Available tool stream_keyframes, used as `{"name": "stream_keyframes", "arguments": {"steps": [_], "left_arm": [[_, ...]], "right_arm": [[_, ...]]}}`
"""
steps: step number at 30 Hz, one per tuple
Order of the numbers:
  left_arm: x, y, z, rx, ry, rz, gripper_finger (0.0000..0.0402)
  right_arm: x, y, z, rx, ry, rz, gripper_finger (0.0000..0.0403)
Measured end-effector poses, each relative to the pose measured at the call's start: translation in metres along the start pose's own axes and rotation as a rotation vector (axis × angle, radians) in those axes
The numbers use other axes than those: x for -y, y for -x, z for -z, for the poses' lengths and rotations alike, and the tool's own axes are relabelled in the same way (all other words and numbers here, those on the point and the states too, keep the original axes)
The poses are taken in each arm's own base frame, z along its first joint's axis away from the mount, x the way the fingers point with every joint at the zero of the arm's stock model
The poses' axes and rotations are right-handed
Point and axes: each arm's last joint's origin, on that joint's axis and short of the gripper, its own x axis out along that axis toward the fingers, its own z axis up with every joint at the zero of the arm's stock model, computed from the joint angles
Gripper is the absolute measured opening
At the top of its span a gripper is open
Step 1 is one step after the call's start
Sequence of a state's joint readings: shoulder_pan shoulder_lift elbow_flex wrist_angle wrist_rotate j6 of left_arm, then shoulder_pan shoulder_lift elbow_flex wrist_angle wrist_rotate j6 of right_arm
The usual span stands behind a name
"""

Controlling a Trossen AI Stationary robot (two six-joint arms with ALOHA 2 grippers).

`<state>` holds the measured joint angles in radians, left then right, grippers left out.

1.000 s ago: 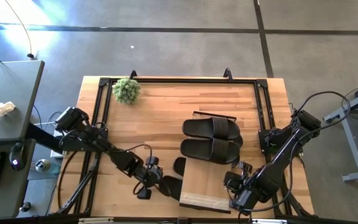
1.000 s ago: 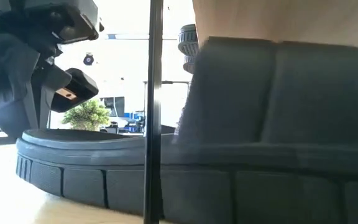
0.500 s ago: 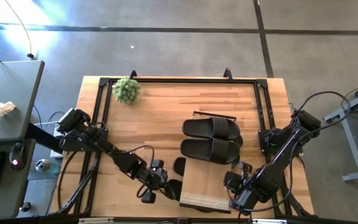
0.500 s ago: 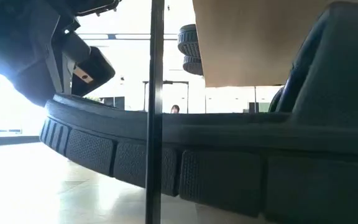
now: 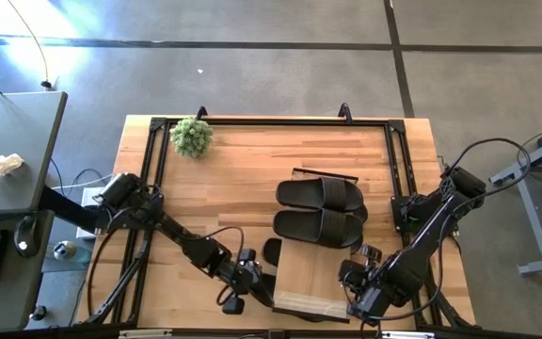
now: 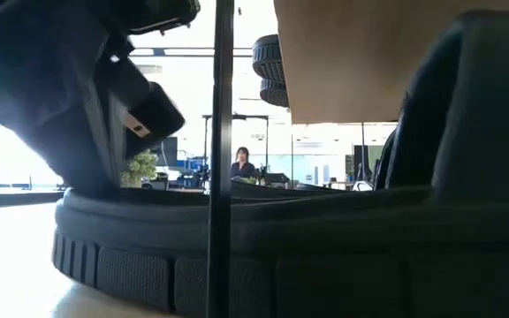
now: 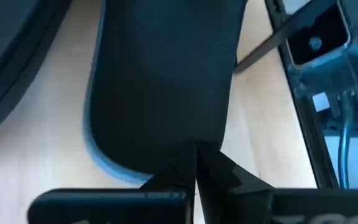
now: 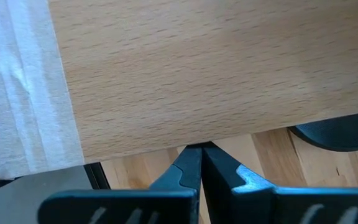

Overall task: Pick and place slides into the shelf
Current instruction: Adjust the black slides under the shelf

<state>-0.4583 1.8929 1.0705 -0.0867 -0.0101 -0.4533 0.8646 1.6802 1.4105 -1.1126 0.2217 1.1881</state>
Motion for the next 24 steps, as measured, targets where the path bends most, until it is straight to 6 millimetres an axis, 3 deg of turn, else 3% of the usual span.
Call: {"name": "stream_keyframes", "arguments": {"steps": [8,18,24], "left_arm": [[0.000,0.004,-0.001,-0.027,-0.020,-0.027,0.0000],[0.005,0.040,-0.013,-0.067,-0.093,-0.104,0.0000],[-0.005,0.045,0.006,-0.279,-0.168,-0.183,0.0000]], "right_arm": [[0.000,0.000,0.000,-0.009,0.001,-0.003,0.0000],[0.000,0.000,0.000,-0.009,0.004,-0.001,0.0000],[0.000,0.000,0.000,-0.009,0.004,-0.001,0.0000]]}}
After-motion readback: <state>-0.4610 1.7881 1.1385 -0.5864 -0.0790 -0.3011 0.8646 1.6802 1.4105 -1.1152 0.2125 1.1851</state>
